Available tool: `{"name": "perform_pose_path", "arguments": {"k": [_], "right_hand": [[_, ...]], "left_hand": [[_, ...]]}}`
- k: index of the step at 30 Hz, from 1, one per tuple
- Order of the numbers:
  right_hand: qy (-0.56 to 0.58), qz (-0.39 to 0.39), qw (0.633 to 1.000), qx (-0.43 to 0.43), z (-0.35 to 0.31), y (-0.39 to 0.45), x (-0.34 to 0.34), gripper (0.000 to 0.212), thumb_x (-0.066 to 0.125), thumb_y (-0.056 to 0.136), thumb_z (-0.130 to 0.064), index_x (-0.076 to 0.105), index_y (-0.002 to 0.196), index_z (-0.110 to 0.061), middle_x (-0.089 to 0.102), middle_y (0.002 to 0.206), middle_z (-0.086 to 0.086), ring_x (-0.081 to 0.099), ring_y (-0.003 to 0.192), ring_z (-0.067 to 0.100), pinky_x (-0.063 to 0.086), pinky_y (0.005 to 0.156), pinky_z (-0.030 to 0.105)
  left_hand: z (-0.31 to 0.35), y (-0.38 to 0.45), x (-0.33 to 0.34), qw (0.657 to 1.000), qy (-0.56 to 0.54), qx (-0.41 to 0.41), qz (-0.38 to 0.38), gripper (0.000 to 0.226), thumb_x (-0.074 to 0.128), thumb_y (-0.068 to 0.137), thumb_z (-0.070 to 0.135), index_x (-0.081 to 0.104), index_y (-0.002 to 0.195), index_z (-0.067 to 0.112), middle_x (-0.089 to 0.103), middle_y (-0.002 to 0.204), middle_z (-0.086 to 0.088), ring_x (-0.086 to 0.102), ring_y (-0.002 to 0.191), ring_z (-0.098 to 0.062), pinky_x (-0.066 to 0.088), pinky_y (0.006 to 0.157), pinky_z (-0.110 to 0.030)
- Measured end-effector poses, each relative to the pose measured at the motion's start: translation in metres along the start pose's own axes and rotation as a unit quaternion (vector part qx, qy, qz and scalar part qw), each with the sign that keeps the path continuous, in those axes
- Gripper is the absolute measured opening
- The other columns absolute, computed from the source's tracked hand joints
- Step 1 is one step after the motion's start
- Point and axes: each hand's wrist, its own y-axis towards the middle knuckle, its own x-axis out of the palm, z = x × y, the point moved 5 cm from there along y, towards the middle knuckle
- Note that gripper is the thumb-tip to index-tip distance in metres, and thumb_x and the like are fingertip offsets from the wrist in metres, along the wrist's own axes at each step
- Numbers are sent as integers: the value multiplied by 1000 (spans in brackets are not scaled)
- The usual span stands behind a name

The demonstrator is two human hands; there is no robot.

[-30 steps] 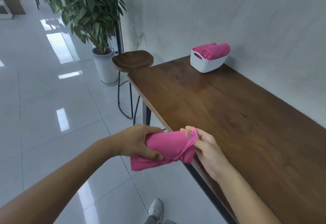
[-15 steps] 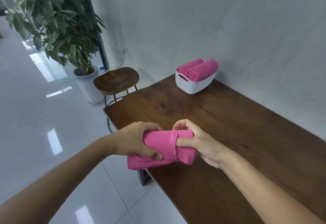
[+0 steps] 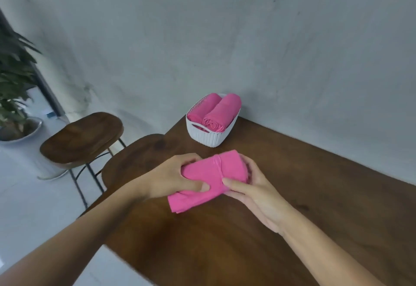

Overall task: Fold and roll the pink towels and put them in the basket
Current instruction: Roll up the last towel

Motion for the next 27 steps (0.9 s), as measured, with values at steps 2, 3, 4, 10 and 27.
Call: {"name": "perform_pose_path", "arguments": {"k": [2, 3, 4, 10, 27], "right_hand": [[38, 39, 998, -30, -9, 17, 9, 83, 87, 74, -24, 42, 144, -28, 63, 134, 2, 63, 123, 17, 47, 109, 47], [41, 54, 997, -45, -15, 25, 13, 80, 85, 76, -27, 44, 145, -25, 64, 134, 2, 62, 124, 18, 46, 110, 47], [41, 71, 995, -61, -21, 33, 18, 75, 82, 79, -28, 45, 144, -22, 65, 134, 3, 62, 125, 18, 45, 111, 47], [70, 216, 968, -107, -52, 71, 29, 55, 72, 90, -23, 49, 139, -16, 72, 119, 11, 70, 110, 23, 51, 105, 44], [-36, 371, 924, -88, -51, 74, 23, 18, 56, 99, -6, 67, 113, -12, 77, 97, 7, 74, 89, 28, 60, 83, 36]], "left_hand": [[-2, 17, -21, 999, -45, -12, -13, 52, 81, 80, 32, 57, 126, 25, 67, 112, 2, 68, 105, -18, 59, 89, -36], [-4, 24, -30, 997, -70, -19, -26, 55, 81, 80, 31, 55, 128, 25, 67, 115, 0, 68, 106, -18, 58, 91, -36], [-6, 31, -39, 995, -93, -21, -41, 60, 83, 79, 31, 54, 131, 25, 67, 118, -1, 68, 108, -19, 57, 93, -37], [-2, 73, -90, 984, -174, 4, -30, 89, 91, 60, 38, 49, 138, 26, 67, 124, -2, 67, 113, -19, 56, 93, -37], [3, 212, -142, 956, 227, 27, 182, 75, 57, 85, 66, 43, 136, 12, 62, 116, -10, 61, 99, -31, 48, 77, -38]]}}
